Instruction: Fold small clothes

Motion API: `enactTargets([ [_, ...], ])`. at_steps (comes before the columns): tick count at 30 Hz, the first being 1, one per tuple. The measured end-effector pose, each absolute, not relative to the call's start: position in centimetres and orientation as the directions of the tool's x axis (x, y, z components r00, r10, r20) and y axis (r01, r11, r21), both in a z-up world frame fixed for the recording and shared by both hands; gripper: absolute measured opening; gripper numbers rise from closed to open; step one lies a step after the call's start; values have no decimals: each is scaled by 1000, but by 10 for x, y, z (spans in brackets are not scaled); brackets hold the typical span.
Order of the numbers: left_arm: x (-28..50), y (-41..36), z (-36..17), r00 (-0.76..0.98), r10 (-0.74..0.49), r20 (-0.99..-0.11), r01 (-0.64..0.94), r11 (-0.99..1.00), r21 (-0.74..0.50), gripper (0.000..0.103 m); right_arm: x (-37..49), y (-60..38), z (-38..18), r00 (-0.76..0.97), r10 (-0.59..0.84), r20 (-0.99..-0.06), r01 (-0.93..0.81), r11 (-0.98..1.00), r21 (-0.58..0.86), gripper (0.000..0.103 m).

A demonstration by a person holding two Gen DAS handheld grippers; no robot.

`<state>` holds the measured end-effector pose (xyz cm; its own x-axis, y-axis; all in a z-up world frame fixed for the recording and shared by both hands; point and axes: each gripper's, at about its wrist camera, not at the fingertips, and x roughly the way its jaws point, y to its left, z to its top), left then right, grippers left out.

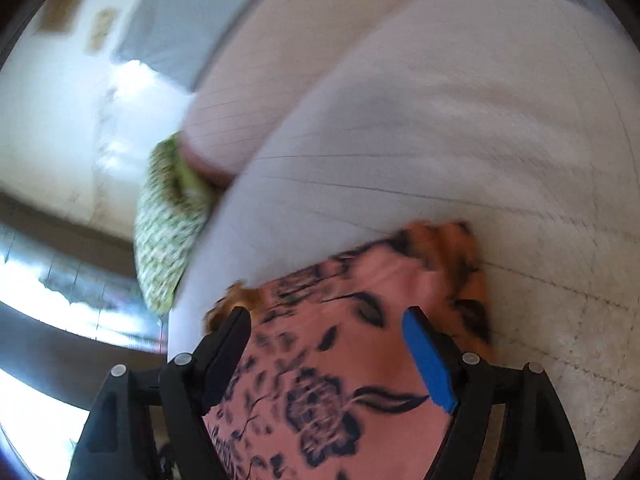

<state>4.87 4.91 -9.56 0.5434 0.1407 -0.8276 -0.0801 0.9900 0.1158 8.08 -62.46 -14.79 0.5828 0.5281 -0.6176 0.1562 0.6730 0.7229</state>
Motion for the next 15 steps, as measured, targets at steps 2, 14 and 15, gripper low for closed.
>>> enactTargets([
  [2, 47, 48, -95, 542, 130, -831, -78, 991, 104, 71, 83, -620, -148, 564, 488, -667, 117, 752, 649, 84],
  [14, 37, 31, -87, 570, 67, -819, -54, 998, 44, 72, -36, -602, -103, 599, 529, -601, 75, 710, 700, 83],
  [15, 37, 26, -87, 568, 58, -821, -36, 998, 46, 72, -51, -597, -105, 589, 539, -603, 79, 704, 706, 83],
])
